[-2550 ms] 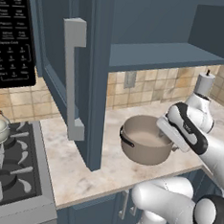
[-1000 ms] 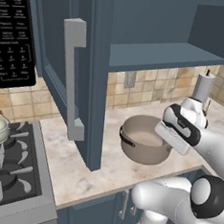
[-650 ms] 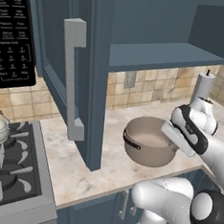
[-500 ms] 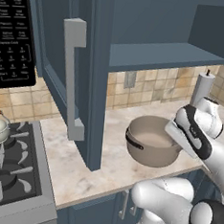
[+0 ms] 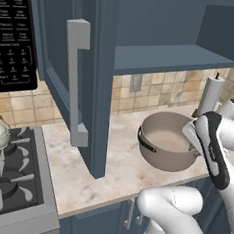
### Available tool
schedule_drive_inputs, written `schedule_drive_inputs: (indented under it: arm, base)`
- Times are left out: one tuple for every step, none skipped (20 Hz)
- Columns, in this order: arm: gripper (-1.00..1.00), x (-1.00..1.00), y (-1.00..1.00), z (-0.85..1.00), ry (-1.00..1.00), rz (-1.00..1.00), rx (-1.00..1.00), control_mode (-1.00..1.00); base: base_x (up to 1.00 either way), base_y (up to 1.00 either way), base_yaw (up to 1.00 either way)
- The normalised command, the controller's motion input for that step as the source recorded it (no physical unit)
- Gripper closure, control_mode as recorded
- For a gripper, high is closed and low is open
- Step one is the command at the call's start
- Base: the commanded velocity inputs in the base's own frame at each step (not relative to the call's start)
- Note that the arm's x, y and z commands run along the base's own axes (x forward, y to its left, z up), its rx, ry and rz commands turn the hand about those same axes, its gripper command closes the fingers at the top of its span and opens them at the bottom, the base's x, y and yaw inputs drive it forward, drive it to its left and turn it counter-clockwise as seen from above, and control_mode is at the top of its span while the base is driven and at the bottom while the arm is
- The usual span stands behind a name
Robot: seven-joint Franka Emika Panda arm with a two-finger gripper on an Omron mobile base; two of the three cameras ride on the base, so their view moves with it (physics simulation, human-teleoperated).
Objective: Pick the kettle from the cabinet and place it on a stove burner. Then pick the pot from the counter and place it on another stove burner. Finally, turn both burners on.
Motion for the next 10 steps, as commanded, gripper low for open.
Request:
schedule_drive_inputs:
  arm:
    - [1.0,-0.46,0.0,0.54,-0.08,-0.09,-0.04,-1.0]
    - [1.0,-0.46,0.0,0.55,-0.07,-0.1,-0.02,-1.0]
    - [1.0,-0.52,0.0,0.52,-0.08,-0.11,-0.03,-1.0]
    - [1.0,-0.44,0.0,0.56,-0.07,-0.11,-0.04,-1.0]
    - [1.0,-0.43,0.0,0.62,-0.06,-0.12,-0.03,-1.0]
    - [1.0,-0.44,0.0,0.62,-0.09,-0.12,-0.03,-1.0]
    - [1.0,-0.46,0.0,0.62,-0.08,-0.13,-0.03,-1.0]
    - [1.0,-0.34,0.0,0.64,-0.05,-0.13,-0.04,-1.0]
    - [1.0,-0.4,0.0,0.65,-0.04,-0.12,-0.03,-1.0]
    - [1.0,-0.46,0.0,0.66,-0.04,-0.12,-0.02,-1.0]
  base:
    - [0.0,0.0,0.0]
    - [0.0,0.0,0.0]
    - [0.0,0.0,0.0]
    - [0.0,0.0,0.0]
    - [0.0,0.0,0.0]
    - [0.0,0.0,0.0]
    - [0.0,0.0,0.0]
    - [0.0,0.0,0.0]
    - [0.0,0.0,0.0]
    - [0.0,0.0,0.0]
